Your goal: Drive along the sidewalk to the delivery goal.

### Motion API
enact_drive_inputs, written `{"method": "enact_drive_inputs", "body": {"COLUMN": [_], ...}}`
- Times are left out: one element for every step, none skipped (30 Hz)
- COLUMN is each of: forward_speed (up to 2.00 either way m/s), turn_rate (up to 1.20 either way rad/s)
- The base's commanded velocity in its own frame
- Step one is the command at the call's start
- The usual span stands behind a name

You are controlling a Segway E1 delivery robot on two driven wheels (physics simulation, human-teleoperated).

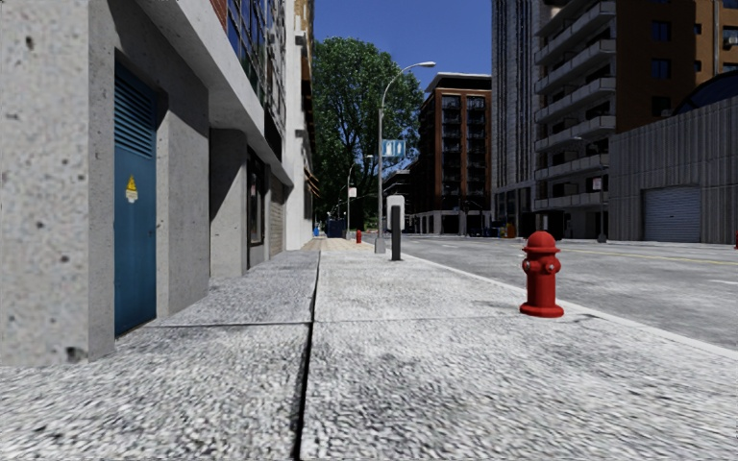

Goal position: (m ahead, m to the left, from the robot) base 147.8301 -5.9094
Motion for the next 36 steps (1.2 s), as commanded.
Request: {"method": "enact_drive_inputs", "body": {"forward_speed": [2.00, 2.00, 2.00, 2.00, 2.00, 2.00, 2.00, 2.00, 2.00, 2.00, 2.00, 2.00, 2.00, 2.00, 2.00, 2.00, 2.00, 2.00, 2.00, 2.00, 2.00, 2.00, 2.00, 2.00, 2.00, 2.00, 2.00, 2.00, 2.00, 2.00, 2.00, 2.00, 2.00, 2.00, 2.00, 2.00], "turn_rate": [0.00, 0.00, 0.00, 0.00, 0.00, 0.00, 0.00, 0.00, 0.01, 0.06, 0.06, 0.20, 0.35, 0.62, 0.80, 0.85, 0.85, 0.77, 0.09, 0.07, 0.06, 0.06, 0.06, 0.05, 0.01, 0.01, 0.00, 0.00, 0.00, 0.00, 0.00, 0.00, 0.00, 0.00, 0.00, 0.00]}}
